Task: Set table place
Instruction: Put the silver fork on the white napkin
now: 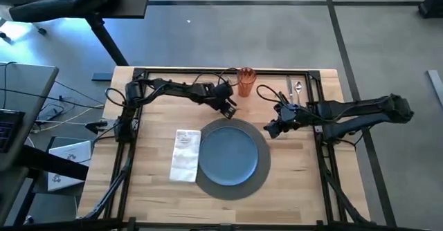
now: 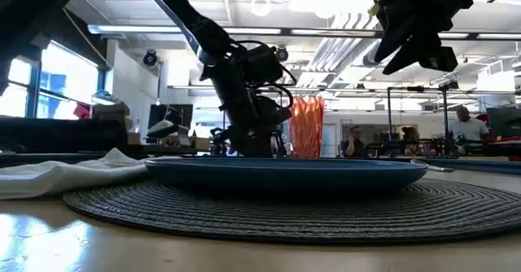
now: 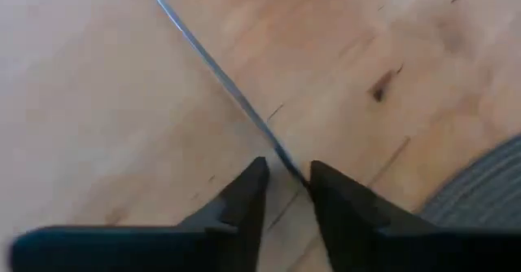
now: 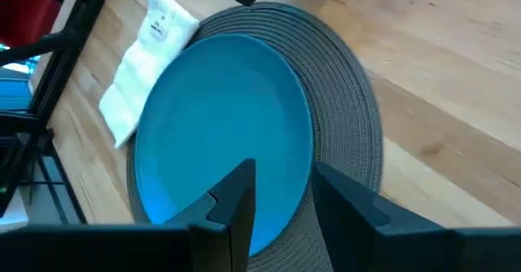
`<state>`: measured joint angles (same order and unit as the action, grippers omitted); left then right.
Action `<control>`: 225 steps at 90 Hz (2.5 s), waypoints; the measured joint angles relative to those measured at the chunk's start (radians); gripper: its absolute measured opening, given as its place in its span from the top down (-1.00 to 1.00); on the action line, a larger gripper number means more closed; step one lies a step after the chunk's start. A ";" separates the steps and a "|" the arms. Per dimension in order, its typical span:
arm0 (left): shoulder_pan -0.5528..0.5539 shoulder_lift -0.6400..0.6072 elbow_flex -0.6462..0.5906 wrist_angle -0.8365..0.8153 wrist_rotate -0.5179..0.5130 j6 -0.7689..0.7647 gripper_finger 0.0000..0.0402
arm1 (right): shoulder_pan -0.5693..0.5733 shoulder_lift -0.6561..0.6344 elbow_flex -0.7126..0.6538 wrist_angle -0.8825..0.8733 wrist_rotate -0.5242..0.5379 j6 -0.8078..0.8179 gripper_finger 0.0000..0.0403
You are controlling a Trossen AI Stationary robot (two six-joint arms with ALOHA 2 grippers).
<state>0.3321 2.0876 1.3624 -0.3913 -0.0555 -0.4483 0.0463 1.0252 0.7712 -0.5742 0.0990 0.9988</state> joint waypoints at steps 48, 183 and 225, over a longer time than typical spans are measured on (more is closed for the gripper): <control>-0.057 -0.251 0.053 -0.720 -0.253 -0.071 1.00 | 0.000 0.000 0.000 0.001 0.005 -0.296 0.47; -0.888 -0.102 0.031 -0.962 -0.001 -1.172 0.99 | -0.001 0.000 0.000 -0.017 0.038 -0.623 0.48; -0.892 -0.101 0.004 -0.826 0.057 -1.173 0.75 | -0.001 0.000 0.000 -0.017 0.040 -0.626 0.48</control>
<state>-0.5596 1.9862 1.3663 -1.2170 0.0012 -1.6218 0.0456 1.0256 0.7712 -0.5911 0.1390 0.3729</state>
